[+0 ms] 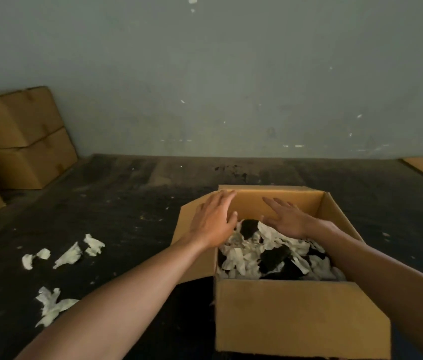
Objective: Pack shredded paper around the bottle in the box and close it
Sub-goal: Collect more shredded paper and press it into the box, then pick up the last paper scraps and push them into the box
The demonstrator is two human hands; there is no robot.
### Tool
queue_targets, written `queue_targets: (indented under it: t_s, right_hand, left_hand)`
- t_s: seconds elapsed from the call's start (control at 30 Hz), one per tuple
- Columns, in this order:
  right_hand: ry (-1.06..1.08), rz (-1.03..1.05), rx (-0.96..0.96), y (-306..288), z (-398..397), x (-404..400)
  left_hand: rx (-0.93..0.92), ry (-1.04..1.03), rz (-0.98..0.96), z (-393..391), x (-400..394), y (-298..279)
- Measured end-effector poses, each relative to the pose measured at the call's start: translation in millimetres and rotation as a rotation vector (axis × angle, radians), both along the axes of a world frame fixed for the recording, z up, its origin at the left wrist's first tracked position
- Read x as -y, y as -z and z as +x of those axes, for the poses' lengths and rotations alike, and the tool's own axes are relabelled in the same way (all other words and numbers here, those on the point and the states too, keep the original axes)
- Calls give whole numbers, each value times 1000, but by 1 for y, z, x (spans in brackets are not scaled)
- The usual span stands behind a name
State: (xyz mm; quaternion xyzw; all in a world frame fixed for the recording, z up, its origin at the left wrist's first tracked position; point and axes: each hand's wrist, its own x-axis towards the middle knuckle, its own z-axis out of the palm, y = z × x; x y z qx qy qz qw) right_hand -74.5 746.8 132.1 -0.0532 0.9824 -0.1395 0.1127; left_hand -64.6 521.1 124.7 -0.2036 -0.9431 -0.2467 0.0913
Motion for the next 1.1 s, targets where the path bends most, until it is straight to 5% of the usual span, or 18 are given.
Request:
queue_targets:
  t_s: [0.43, 0.6, 0.77, 1.1]
  right_hand:
    - [-228, -200, -274, 34, 101, 264]
    - [-379, -214, -121, 107, 165, 345]
    - [-255, -124, 187, 189, 207, 360]
    - [-198, -65, 97, 222, 169, 403]
  left_hand:
    - [127, -390, -21, 128, 264, 53]
    - [374, -524, -18, 203, 351, 121]
    - [662, -597, -58, 262, 407, 182]
    - [628, -511, -164, 242, 424, 206]
